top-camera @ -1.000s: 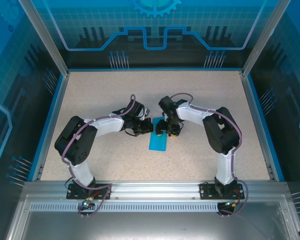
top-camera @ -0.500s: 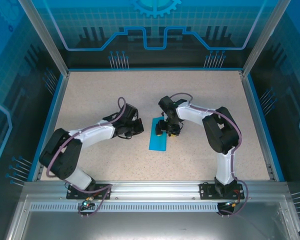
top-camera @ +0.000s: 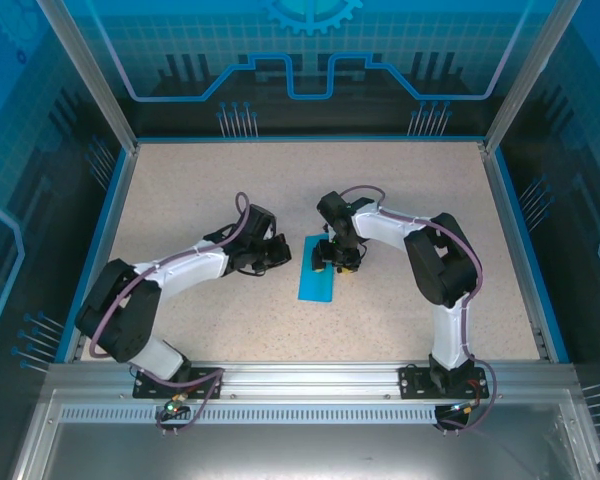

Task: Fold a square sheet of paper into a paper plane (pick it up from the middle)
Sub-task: Hold the square sheet of paper at the center of the table.

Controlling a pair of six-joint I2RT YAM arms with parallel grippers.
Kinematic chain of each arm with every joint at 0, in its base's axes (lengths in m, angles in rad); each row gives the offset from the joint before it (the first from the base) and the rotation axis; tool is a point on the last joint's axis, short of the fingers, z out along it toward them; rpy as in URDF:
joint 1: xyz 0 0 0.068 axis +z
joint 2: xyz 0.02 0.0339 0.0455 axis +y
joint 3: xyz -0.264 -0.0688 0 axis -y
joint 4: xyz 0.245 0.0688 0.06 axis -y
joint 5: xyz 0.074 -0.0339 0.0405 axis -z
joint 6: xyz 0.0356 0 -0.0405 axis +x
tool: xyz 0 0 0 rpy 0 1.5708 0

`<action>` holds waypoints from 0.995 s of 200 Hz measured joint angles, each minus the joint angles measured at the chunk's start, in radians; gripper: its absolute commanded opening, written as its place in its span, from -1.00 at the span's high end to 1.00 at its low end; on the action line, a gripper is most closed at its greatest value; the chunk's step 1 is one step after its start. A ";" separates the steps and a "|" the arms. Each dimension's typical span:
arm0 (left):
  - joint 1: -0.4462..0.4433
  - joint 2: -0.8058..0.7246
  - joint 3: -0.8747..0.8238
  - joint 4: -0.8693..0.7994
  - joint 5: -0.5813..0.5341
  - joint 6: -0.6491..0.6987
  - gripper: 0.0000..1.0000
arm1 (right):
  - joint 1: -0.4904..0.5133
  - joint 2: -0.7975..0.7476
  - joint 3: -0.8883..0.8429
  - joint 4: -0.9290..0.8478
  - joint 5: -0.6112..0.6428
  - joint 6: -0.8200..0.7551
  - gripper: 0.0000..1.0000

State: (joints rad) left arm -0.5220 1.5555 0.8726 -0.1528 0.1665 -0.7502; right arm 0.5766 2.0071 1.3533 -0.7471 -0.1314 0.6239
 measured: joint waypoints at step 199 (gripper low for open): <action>-0.011 0.291 0.105 0.129 0.191 -0.020 1.00 | -0.002 0.011 0.002 0.000 -0.003 0.004 -0.29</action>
State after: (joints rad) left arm -0.5335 1.8465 0.9779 -0.0238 0.3573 -0.7700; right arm 0.5751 2.0182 1.3548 -0.7475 -0.1341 0.6277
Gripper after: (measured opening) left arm 0.061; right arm 0.643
